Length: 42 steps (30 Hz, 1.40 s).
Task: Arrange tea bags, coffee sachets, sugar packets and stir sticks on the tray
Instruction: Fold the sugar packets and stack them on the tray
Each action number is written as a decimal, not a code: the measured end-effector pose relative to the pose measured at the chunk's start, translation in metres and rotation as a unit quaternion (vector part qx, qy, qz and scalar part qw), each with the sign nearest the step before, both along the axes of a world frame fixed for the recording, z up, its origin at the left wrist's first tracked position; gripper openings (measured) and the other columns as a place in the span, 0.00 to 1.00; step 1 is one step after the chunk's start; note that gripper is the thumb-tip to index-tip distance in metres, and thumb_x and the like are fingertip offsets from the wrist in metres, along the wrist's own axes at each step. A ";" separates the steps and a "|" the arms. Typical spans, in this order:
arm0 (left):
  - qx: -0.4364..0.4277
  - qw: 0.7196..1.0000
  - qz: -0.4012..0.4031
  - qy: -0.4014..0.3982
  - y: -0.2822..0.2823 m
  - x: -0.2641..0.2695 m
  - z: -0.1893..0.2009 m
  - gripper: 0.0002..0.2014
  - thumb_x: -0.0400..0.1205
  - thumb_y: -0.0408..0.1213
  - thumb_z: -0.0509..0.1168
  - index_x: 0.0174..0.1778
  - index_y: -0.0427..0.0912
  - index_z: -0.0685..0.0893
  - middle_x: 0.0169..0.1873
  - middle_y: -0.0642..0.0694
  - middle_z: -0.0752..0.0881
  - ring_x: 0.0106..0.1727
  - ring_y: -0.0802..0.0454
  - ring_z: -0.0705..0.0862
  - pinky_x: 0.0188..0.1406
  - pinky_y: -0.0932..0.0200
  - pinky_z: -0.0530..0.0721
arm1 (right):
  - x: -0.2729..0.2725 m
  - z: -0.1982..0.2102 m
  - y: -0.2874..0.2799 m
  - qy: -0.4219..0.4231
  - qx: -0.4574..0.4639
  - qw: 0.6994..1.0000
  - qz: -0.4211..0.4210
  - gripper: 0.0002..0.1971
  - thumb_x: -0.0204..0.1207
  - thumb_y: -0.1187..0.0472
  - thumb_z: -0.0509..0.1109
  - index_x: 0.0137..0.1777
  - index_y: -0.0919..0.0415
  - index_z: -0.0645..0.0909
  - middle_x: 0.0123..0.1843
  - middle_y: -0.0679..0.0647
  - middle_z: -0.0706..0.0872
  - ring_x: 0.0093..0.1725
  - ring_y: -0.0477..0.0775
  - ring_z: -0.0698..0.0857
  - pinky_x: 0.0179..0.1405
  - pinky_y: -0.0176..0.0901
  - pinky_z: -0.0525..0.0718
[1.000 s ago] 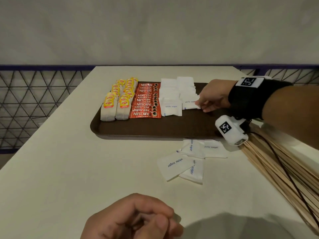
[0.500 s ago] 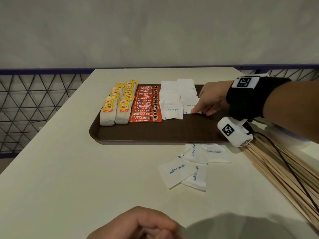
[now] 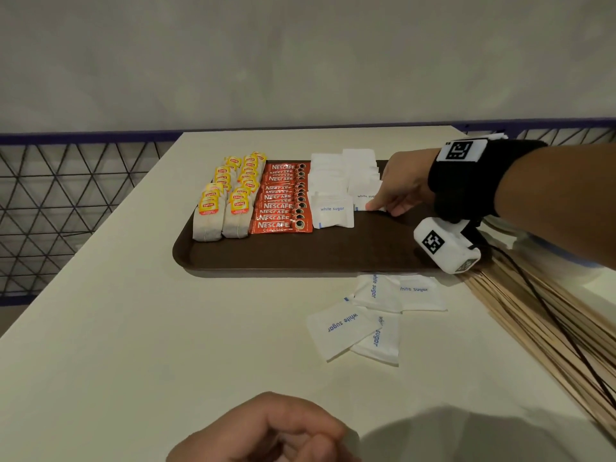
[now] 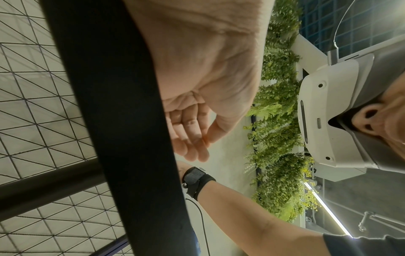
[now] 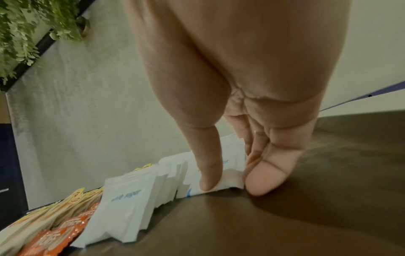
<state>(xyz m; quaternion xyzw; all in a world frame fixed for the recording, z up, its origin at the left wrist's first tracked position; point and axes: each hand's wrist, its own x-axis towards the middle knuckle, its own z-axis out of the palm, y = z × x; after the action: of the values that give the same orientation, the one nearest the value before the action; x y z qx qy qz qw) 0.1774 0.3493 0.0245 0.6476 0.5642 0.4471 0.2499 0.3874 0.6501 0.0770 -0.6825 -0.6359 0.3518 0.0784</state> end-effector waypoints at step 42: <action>-0.044 0.968 0.029 -0.246 -0.061 0.040 0.000 0.07 0.84 0.26 0.67 0.46 0.37 0.91 0.35 0.41 0.92 0.34 0.50 0.87 0.34 0.58 0.85 | 0.054 -0.004 -0.304 -0.232 0.181 0.882 0.368 0.11 0.87 0.58 0.67 0.67 0.47 0.79 0.56 0.46 0.79 0.48 0.46 0.80 0.53 0.38 0.85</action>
<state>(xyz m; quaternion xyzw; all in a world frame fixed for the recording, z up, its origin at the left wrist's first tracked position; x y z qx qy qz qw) 0.2173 0.2887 0.0242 0.4896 0.5228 0.5745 0.3960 0.4415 0.3457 0.0734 -0.4351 -0.8940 0.0662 -0.0846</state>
